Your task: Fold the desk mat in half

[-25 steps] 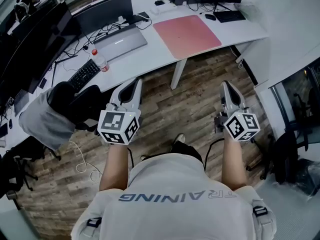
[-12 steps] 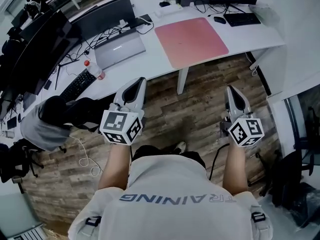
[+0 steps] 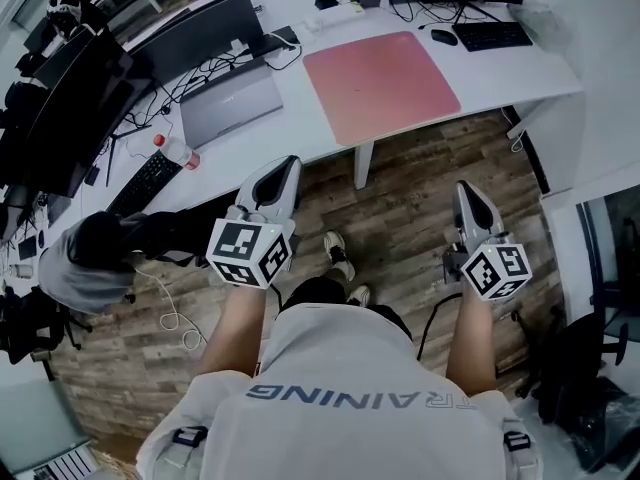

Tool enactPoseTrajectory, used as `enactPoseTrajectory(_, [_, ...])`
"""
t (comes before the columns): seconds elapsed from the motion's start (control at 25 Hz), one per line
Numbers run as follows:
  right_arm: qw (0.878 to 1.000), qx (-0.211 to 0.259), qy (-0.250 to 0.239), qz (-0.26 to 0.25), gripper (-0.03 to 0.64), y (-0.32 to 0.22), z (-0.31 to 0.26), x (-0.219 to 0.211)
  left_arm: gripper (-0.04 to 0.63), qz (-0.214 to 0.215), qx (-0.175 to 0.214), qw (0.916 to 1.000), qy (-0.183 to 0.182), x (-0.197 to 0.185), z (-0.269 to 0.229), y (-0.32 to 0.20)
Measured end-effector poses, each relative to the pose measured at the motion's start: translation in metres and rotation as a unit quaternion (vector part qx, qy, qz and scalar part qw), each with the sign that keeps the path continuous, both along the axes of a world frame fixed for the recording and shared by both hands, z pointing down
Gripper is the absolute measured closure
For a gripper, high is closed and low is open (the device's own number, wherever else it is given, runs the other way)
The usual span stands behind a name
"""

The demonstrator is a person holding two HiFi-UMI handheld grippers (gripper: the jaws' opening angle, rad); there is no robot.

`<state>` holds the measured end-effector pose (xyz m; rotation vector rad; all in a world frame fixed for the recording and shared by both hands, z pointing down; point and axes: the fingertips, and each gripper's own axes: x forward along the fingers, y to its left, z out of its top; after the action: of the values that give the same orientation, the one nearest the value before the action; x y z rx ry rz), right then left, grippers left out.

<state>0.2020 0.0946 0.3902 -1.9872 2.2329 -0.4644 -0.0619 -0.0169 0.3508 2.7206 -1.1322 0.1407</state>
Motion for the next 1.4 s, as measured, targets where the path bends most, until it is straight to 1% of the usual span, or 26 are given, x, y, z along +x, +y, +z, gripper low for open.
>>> enactPoseTrajectory(0.24, [0.999, -0.01, 0.031, 0.007, 0.6, -0.039, -0.01, 0.027, 0.592, 0.013, -0.009, 0.9997, 0.017, 0.029, 0.009, -0.044])
enactPoseTrajectory(0.48, [0.997, -0.029, 0.067, -0.023, 0.6, -0.112, -0.025, 0.037, 0.592, 0.001, 0.005, 0.9995, 0.03, 0.044, 0.001, -0.108])
enactPoseTrajectory(0.56, [0.996, -0.037, 0.073, -0.038, 0.6, -0.142, -0.025, 0.031, 0.592, -0.009, 0.002, 0.9995, 0.029, 0.039, 0.008, -0.129])
enactPoseTrajectory(0.76, [0.99, -0.051, 0.088, -0.094, 0.6, -0.215, -0.024, -0.002, 0.592, -0.043, -0.034, 0.9976, 0.042, 0.013, 0.036, -0.17])
enactPoseTrajectory(0.92, [0.984, -0.064, 0.095, -0.136, 0.6, -0.259, -0.008, -0.029, 0.592, -0.071, -0.042, 0.996, 0.035, -0.011, 0.047, -0.197])
enactPoseTrajectory(1.04, [0.978, -0.079, 0.089, -0.171, 0.6, -0.281, 0.013, -0.048, 0.592, -0.097, -0.048, 0.9936, 0.032, -0.028, 0.052, -0.203])
enactPoseTrajectory(1.2, [0.969, -0.08, 0.078, -0.222, 0.6, -0.31, 0.025, -0.071, 0.592, -0.14, -0.062, 0.9879, 0.025, -0.046, 0.065, -0.202])
enactPoseTrajectory(1.32, [0.961, -0.082, 0.075, -0.254, 0.598, -0.323, 0.033, -0.078, 0.592, -0.167, -0.073, 0.983, 0.025, -0.046, 0.071, -0.198])
enactPoseTrajectory(1.4, [0.955, -0.089, 0.077, -0.273, 0.598, -0.327, 0.041, -0.076, 0.592, -0.182, -0.077, 0.9801, 0.019, -0.04, 0.073, -0.194])
